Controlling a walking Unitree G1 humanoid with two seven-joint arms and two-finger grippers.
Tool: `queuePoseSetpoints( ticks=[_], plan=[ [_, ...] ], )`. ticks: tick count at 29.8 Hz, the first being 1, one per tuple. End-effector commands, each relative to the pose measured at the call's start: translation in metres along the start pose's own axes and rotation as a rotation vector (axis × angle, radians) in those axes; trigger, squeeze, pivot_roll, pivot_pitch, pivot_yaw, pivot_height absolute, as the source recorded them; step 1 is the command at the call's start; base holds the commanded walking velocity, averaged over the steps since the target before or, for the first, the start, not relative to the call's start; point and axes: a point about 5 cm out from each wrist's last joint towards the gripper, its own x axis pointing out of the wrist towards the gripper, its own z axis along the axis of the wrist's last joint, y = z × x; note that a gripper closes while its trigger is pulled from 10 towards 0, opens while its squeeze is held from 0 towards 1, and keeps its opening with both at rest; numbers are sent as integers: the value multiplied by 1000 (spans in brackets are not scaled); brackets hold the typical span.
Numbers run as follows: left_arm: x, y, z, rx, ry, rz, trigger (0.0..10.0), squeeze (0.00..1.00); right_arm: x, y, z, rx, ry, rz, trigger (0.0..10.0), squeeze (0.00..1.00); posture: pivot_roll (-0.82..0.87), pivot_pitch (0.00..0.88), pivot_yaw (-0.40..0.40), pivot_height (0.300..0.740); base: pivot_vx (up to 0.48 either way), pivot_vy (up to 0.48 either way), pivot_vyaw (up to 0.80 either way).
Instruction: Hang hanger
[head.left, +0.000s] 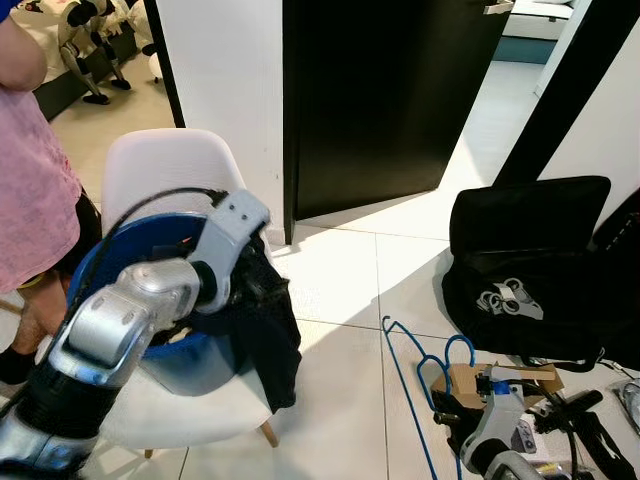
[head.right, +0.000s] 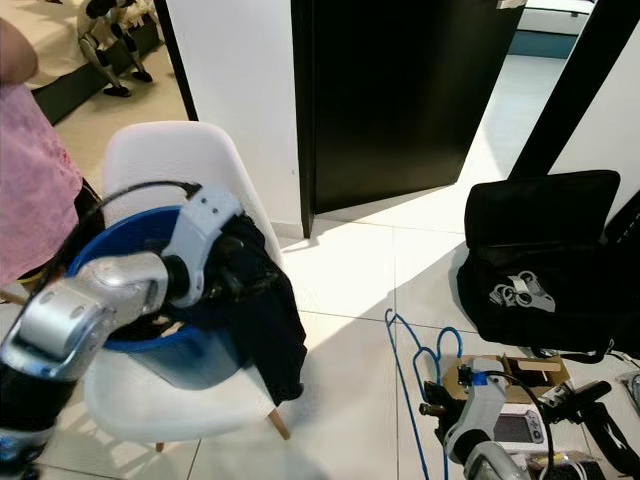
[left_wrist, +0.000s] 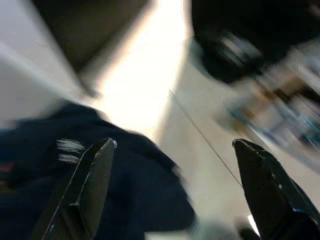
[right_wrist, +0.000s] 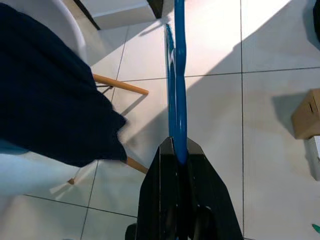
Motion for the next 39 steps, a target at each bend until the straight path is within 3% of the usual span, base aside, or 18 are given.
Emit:
queuePoseSetpoints(
  ticks=[1, 2, 4, 6, 7, 9, 10, 11, 13, 17, 19, 27, 39],
  plan=[
    [-1, 6, 3, -3, -25, 52, 10000, 533, -3, -2, -2, 18, 3, -11, 10000, 0, -46, 122, -33, 740, 0, 0, 0],
    [0, 7, 2, -44, -32, 75, 10000, 0, -3, -2, -2, 19, 3, -11, 10000, 0, -46, 128, -33, 740, 0, 0, 0],
    [0, 7, 2, -44, -32, 75, 10000, 0, -3, -2, -2, 19, 3, -11, 10000, 0, -46, 128, -33, 740, 0, 0, 0],
    [4, 10, -17, -207, 10, 167, 10000, 0, -2, -2, -1, 19, 2, -13, 10000, 0, -46, 130, -32, 740, 0, 0, 0],
    [4, 10, -17, -207, 10, 167, 10000, 0, -2, -2, -1, 19, 2, -13, 10000, 0, -46, 130, -32, 740, 0, 0, 0],
    [6, 12, -37, -329, 49, 229, 10000, 0, -2, -2, -1, 19, 1, -14, 10000, 0, -46, 130, -32, 740, 0, 0, 0],
    [6, 12, -37, -329, 49, 229, 10000, 0, -2, -2, -1, 19, 1, -14, 10000, 0, -46, 130, -32, 740, 0, 0, 0],
    [7, 16, -54, -400, 73, 278, 10000, 0, -2, -2, -1, 19, 1, -13, 10000, 0, -46, 132, -33, 740, 0, 0, 0],
    [8, 18, -65, -445, 89, 313, 10000, 0, -2, -2, -1, 18, 2, -13, 10000, 0, -46, 132, -33, 740, 0, 0, 0],
    [6, 29, -90, -460, 132, 430, 10000, 0, -2, -2, 0, 18, 2, -12, 10000, 0, -47, 133, -35, 740, 0, 0, 0],
    [1, 44, -105, -445, 151, 560, 10000, 0, -3, -2, 0, 18, 2, -13, 10000, 0, -52, 136, -34, 740, 0, 0, 0],
    [0, 53, -107, -491, 75, 629, 10000, 0, -4, -2, 0, 17, 4, -12, 10000, 0, -54, 142, -38, 740, 0, 0, 0],
    [3, 51, -116, -461, 59, 666, 10000, 0, -5, -2, -1, 19, 6, -12, 10000, 0, -57, 150, -36, 740, 0, 0, 0]
  ],
)
